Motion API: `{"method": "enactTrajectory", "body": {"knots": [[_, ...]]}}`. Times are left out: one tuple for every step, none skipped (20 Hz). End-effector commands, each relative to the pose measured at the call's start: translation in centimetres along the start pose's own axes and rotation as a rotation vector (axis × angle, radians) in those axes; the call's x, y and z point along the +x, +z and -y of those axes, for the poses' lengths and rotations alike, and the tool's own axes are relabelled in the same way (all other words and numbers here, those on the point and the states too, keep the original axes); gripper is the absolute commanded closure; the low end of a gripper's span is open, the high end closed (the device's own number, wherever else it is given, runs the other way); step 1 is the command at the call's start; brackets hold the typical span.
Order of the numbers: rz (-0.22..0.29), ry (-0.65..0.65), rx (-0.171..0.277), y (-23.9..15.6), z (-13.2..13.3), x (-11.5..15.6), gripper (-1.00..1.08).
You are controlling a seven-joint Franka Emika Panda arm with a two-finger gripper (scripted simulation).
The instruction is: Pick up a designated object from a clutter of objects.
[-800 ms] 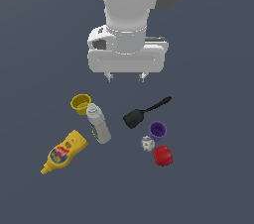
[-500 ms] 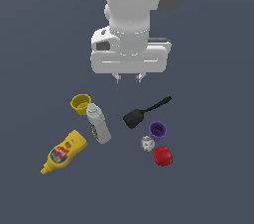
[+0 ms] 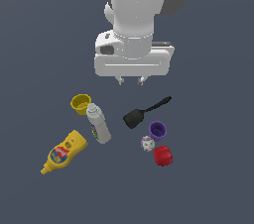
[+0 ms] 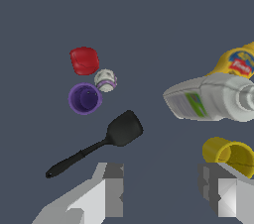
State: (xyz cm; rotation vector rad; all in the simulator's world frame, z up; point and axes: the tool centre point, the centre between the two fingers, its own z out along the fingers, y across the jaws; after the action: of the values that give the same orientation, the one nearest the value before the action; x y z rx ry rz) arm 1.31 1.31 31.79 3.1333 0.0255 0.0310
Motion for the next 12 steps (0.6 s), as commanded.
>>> {"method": "enactTrajectory", "body": {"knots": [[0.000,0.010,-0.009,0.5,0.3,0.3,-0.20],[0.000,0.016,-0.014,0.7,0.4,0.4,-0.20],[-0.001,0.021,-0.019,1.0,0.6,0.5,-0.20],[-0.001,0.028,-0.025,1.3,0.7,0.7,-0.20],[-0.002,0.035,-0.031,1.6,0.9,0.9,-0.20],[-0.003,0.042,-0.038,1.9,1.1,1.1,-0.20],[-0.004,0.050,-0.045,2.3,1.4,1.3,-0.20],[-0.005,0.058,-0.052,2.7,1.6,1.5,-0.20],[-0.007,0.067,-0.060,3.2,1.9,1.7,-0.20],[-0.009,0.076,-0.068,3.6,2.2,1.9,-0.20],[-0.012,0.085,-0.077,4.1,2.5,2.1,-0.20],[-0.014,0.095,-0.086,4.6,2.8,2.4,-0.20]]}}
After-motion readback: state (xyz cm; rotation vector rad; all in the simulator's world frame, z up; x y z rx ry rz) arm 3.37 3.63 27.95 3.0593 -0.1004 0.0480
